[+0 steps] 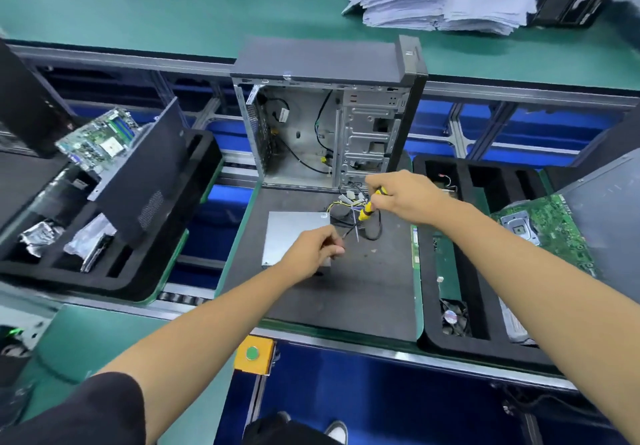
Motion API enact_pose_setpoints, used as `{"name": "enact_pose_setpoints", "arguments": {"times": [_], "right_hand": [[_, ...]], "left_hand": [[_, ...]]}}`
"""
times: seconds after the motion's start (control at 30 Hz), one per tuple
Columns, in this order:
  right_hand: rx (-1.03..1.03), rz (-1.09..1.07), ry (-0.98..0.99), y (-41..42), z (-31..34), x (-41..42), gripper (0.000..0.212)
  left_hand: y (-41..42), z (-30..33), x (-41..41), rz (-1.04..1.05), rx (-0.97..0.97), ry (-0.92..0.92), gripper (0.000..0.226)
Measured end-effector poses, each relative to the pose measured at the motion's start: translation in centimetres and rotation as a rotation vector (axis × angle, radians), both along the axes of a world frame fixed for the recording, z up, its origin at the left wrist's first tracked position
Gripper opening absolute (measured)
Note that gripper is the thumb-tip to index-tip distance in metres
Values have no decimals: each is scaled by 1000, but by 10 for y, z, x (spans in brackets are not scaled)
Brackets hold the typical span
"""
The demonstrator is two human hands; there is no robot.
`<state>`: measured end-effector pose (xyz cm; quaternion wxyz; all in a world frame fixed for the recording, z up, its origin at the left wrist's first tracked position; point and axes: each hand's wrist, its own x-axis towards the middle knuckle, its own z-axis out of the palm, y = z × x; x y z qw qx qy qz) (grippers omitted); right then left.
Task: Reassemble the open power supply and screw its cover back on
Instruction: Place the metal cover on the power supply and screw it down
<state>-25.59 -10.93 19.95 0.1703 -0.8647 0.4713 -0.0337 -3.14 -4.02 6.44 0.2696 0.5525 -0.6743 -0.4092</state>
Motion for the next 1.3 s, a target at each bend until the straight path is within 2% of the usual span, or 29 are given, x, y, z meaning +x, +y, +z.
{"name": "enact_pose_setpoints", "arguments": {"times": [0.17, 0.47, 0.6, 0.67, 1.1, 1.3], "right_hand": [[13, 99, -44, -1, 7, 42, 15], [60, 179, 40, -11, 12, 98, 13], [141, 153, -93, -14, 14, 114, 13], [140, 148, -97, -15, 16, 121, 12], [120, 187, 67, -17, 15, 155, 10], [143, 240, 63, -10, 6, 168, 16]], "left_hand": [[10, 3, 31, 194, 23, 101, 12], [13, -2, 77, 229, 67, 172, 6], [10, -2, 91, 208, 77, 174, 12], [7, -2, 98, 208, 77, 187, 12], [-3, -13, 126, 3, 129, 120, 11], [-6, -12, 137, -152, 135, 27, 13]]}}
